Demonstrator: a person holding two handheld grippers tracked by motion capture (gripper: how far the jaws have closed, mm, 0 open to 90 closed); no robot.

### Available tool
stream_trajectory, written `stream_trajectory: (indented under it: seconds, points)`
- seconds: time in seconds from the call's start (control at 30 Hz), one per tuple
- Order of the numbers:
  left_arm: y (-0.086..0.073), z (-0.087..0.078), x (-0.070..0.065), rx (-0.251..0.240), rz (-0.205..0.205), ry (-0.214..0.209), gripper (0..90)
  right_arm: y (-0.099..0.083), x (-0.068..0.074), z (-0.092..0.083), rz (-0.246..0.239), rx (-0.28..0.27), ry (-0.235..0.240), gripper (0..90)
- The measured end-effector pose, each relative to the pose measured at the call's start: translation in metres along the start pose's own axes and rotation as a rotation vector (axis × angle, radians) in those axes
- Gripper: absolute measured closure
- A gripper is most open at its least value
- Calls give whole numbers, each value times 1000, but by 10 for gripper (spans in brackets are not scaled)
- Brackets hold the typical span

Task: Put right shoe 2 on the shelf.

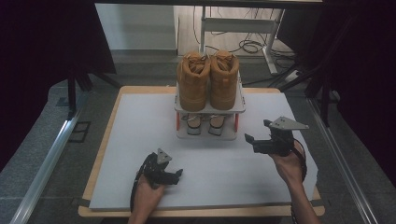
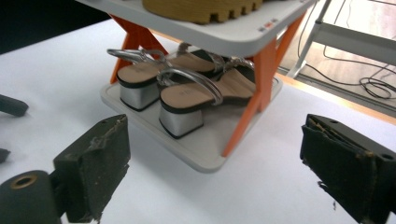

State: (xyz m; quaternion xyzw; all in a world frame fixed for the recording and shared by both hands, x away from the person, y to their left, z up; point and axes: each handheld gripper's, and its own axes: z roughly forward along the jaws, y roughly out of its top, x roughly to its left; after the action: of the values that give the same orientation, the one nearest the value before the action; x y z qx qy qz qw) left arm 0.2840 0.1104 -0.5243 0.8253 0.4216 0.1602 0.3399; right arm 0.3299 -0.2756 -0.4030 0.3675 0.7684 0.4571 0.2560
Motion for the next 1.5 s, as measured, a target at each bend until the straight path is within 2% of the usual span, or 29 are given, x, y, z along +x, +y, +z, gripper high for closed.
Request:
stream_trajectory:
  seconds: [0.67, 0.93, 1.5]
  points:
    - [0, 0, 0, 0, -3, 0, 117, -36, -18, -21, 14, 67, -44, 35]
    - [0, 0, 0, 3, 1, 0, 117, -53, -25, -28, 42, 91, -56, 27]
    - [0, 0, 0, 2, 1, 0, 117, -94, -31, -28, 92, 173, -59, 11]
